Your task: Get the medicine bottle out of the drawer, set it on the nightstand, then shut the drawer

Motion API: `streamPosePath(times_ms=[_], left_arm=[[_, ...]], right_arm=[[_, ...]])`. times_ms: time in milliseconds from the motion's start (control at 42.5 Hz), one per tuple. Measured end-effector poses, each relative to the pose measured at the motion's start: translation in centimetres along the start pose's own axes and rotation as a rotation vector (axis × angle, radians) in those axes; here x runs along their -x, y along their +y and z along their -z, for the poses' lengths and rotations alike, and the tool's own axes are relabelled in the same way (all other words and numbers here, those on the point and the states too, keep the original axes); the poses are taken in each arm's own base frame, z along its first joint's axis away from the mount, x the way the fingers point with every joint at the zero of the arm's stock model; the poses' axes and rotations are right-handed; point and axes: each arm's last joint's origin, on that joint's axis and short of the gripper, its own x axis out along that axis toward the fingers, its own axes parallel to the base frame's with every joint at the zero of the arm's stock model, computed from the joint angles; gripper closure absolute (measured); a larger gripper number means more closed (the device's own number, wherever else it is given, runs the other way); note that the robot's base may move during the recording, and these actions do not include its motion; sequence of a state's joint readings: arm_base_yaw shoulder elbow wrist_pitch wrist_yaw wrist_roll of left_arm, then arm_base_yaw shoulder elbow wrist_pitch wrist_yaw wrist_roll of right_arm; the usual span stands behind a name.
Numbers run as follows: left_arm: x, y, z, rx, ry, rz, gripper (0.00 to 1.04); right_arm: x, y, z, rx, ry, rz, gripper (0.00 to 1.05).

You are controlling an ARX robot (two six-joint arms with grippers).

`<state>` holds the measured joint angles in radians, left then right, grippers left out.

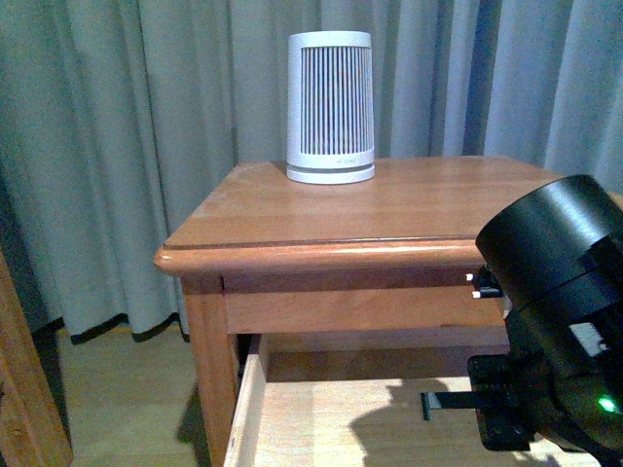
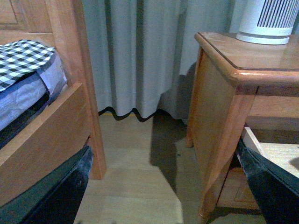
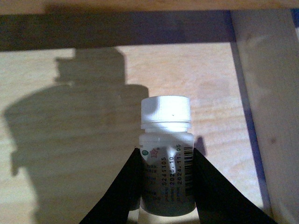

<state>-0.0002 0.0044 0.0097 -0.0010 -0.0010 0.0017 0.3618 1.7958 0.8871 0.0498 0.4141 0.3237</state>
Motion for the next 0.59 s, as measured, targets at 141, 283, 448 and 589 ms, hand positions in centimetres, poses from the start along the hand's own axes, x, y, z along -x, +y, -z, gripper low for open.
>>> streamPosePath(times_ms=[141, 283, 448, 589], left_arm=[[0.0, 0.0, 0.0, 0.0, 0.0, 0.0, 0.07], [0.0, 0.0, 0.0, 0.0, 0.0, 0.0, 0.07], [0.0, 0.0, 0.0, 0.0, 0.0, 0.0, 0.07], [0.0, 0.0, 0.0, 0.0, 0.0, 0.0, 0.07]], right_arm=[[5.2, -0.6, 0.5, -0.052, 0.02, -0.069, 0.78], [10.6, -2.4, -1.4, -0.127, -0.107, -0.101, 0.78], [15.1, -4.5, -6.7, -0.225, -0.331, -0.138, 0.78], [15.3, -6.2, -12.8, -0.272, -0.476, -0.1, 0.78]])
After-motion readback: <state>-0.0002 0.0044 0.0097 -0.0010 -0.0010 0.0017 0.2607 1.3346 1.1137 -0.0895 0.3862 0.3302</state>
